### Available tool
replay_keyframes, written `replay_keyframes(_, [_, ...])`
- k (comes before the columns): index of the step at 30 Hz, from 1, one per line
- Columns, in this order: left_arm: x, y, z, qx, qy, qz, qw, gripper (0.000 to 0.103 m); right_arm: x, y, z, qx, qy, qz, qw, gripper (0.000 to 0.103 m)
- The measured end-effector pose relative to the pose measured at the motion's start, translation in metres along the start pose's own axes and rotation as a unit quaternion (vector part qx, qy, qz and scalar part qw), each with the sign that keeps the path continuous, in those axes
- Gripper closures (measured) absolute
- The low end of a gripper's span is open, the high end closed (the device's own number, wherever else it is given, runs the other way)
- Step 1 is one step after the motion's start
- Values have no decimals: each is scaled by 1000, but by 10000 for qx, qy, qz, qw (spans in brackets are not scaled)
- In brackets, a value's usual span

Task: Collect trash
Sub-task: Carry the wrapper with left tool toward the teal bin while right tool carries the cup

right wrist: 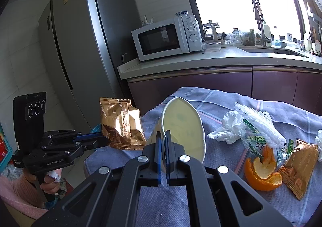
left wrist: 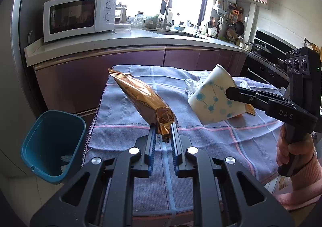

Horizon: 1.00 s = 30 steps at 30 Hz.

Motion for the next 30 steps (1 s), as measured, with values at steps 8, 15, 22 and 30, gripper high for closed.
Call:
replay_keyframes(8, [11, 12, 4, 42, -24, -131, 9999, 88, -8, 12, -2, 52, 45, -145, 9999, 101])
replay_keyframes(15, [16, 19, 7, 75, -28, -230, 9997, 88, -15, 20, -2, 49, 104, -273, 9996, 101])
replay_keyframes(22, [23, 30, 9, 151, -51, -314, 9994, 88, -25, 29, -4, 83, 161, -369, 9992, 101])
replay_keyframes(30, [29, 39, 11, 195, -89, -400, 9990, 88, -34, 36, -6, 111, 211, -467, 9986, 101])
Point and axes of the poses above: each gripper's, at about its wrist camera, not at the fingertips, and x roughly against the way its jaws point, y to its left, z to its underside, the point moved 6 cm from there along -x, roughly the way its jaws point, and after that the axes turned 1 degree about -x, right-handed, at the moved point
